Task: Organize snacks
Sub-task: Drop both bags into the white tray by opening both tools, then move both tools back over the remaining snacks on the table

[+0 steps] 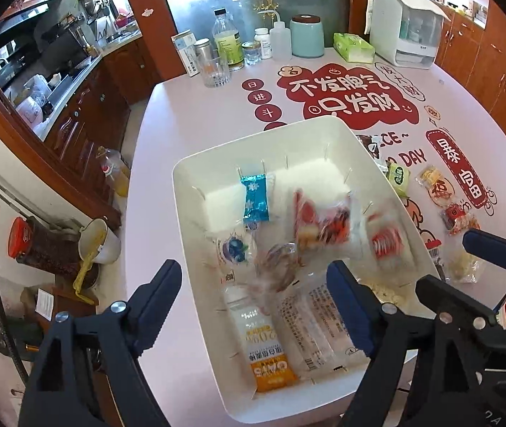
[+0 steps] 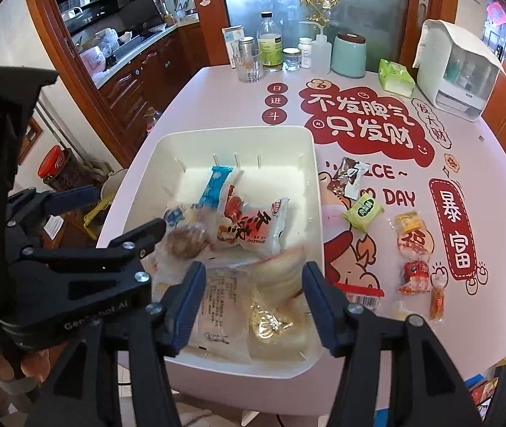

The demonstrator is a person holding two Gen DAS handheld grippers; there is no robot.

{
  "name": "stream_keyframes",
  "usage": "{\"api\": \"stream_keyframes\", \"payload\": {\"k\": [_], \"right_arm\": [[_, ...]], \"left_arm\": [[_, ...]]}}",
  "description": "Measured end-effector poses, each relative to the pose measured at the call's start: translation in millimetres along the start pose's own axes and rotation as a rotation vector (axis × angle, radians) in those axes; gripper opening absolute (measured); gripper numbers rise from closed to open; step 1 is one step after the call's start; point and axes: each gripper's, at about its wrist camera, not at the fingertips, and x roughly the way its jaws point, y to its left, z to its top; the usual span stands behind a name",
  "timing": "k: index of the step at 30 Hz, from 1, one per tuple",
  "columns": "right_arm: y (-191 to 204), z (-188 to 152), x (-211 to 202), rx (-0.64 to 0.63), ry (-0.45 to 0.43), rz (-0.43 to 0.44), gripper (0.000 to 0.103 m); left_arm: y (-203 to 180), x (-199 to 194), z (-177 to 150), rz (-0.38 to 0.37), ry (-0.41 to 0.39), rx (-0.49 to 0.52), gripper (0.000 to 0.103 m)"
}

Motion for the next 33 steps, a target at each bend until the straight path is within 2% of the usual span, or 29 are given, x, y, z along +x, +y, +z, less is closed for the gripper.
{"api": "stream_keyframes", "payload": {"k": [22, 33], "right_arm": [[-3, -4, -12, 0.022, -0.053, 0.026, 0.060], [-35, 0, -35, 0.085, -0.140, -0.019, 0.060]], "left_arm": [[2, -8, -6, -0.009, 0.001, -0.014, 0.085], [-33, -20, 10, -0.046, -0.031, 0.055, 0.085]]}}
